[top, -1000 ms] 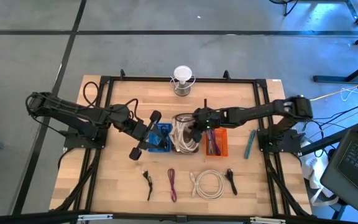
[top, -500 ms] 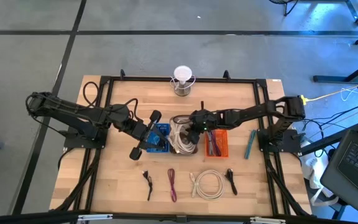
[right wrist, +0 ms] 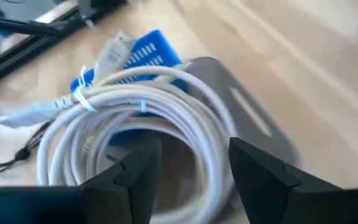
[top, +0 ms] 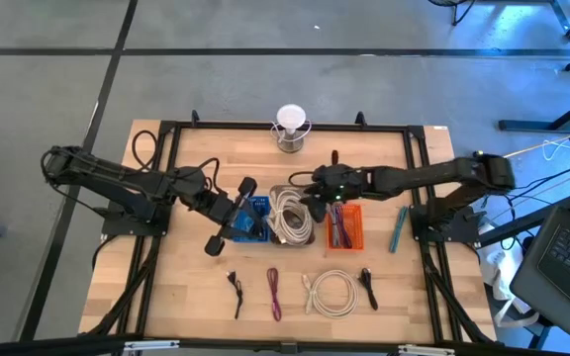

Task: Pick & Place USB Port
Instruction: Put the blue charger cable into the orange bin, then put the black charger cable into the blue bin

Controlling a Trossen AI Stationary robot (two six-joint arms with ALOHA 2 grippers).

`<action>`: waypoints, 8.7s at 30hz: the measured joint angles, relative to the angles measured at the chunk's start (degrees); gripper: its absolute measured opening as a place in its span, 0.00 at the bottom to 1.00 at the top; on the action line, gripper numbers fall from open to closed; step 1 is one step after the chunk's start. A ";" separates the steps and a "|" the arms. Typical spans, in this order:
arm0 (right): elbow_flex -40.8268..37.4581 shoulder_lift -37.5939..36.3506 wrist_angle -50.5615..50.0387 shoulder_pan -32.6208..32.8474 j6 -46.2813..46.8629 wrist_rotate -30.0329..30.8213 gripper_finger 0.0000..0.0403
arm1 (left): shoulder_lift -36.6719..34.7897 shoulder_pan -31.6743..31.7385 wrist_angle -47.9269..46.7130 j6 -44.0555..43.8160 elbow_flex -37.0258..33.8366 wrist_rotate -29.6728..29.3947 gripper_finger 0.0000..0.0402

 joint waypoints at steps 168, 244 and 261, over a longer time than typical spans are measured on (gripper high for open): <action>32.28 0.39 -89.26 36.27 52.94 57.46 0.40 | 24.06 -27.31 -40.84 -12.88 0.13 -21.32 0.32; 32.22 0.44 -89.74 34.98 52.70 56.68 0.40 | 24.50 3.14 -66.85 55.88 11.93 -47.24 0.03; 32.22 0.44 -89.74 34.98 52.70 56.78 0.40 | 24.94 0.49 -66.40 52.03 11.98 -37.97 0.03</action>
